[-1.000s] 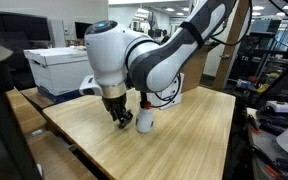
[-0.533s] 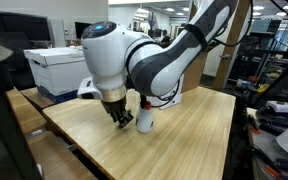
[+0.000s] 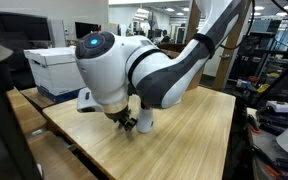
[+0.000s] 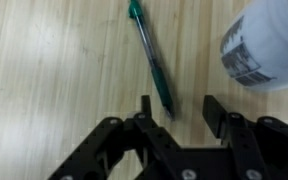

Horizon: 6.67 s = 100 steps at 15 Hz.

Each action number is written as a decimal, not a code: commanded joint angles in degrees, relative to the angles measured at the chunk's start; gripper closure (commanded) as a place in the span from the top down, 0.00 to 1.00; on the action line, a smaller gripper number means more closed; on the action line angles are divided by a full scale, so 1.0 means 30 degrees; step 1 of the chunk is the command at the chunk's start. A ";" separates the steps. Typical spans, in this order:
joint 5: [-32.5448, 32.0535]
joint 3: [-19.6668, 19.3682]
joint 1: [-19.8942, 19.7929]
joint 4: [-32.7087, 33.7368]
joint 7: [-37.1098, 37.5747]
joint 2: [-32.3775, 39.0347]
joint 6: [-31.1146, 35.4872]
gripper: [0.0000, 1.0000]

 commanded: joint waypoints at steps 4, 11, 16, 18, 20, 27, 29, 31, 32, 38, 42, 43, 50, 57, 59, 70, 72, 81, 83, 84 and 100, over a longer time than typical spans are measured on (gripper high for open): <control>-0.0979 0.0449 0.0079 0.0410 0.0501 0.0466 -0.1063 0.15; -0.0902 0.0724 -0.0057 0.0418 0.0551 0.0337 -0.1234 0.05; -0.0573 0.0971 -0.0264 0.0204 0.0587 -0.0055 -0.1047 0.06; -0.0553 0.1062 -0.0318 0.0139 0.0711 -0.0203 -0.0969 0.06; -0.0554 0.1018 -0.0329 0.0284 0.0923 -0.0195 -0.1062 0.31; -0.0243 0.0457 -0.0189 0.1920 0.2864 0.0468 -0.2865 0.66; 0.0267 0.0466 -0.0200 0.2415 0.3254 0.0709 -0.3935 0.77; 0.1216 0.0607 -0.0290 0.2927 0.3362 0.0941 -0.5195 0.89; 0.1589 0.0654 -0.0323 0.3079 0.3344 0.1000 -0.5629 0.95; 0.3660 0.0713 -0.0443 0.4037 0.3451 0.1458 -0.6745 1.00; 0.4827 0.0653 -0.0602 0.4224 0.3678 0.1653 -0.5911 1.00; 0.5057 0.0535 -0.0587 0.4383 0.3727 0.1787 -0.5879 1.00; 0.5728 0.0152 -0.0651 0.5428 0.3655 0.2572 -0.6018 1.00; 0.6116 -0.0144 -0.0712 0.6710 0.3619 0.3648 -0.6344 1.00; 0.6142 -0.0256 -0.0665 0.6957 0.3619 0.3863 -0.6418 0.92; 0.6355 -0.0256 -0.0456 0.7590 0.3552 0.4161 -0.7053 0.23; 0.6431 -0.0264 -0.0505 0.7628 0.3563 0.4145 -0.7140 0.10; 0.6709 0.0004 -0.0802 0.6724 0.3552 0.3200 -0.6705 0.07; 0.6719 0.0223 -0.0979 0.5867 0.3619 0.2330 -0.6164 0.07; 0.6734 0.0270 -0.1004 0.5822 0.3592 0.2245 -0.6048 0.07; 0.8476 0.1175 -0.2567 -0.0752 0.3660 -0.5438 -0.1234 0.07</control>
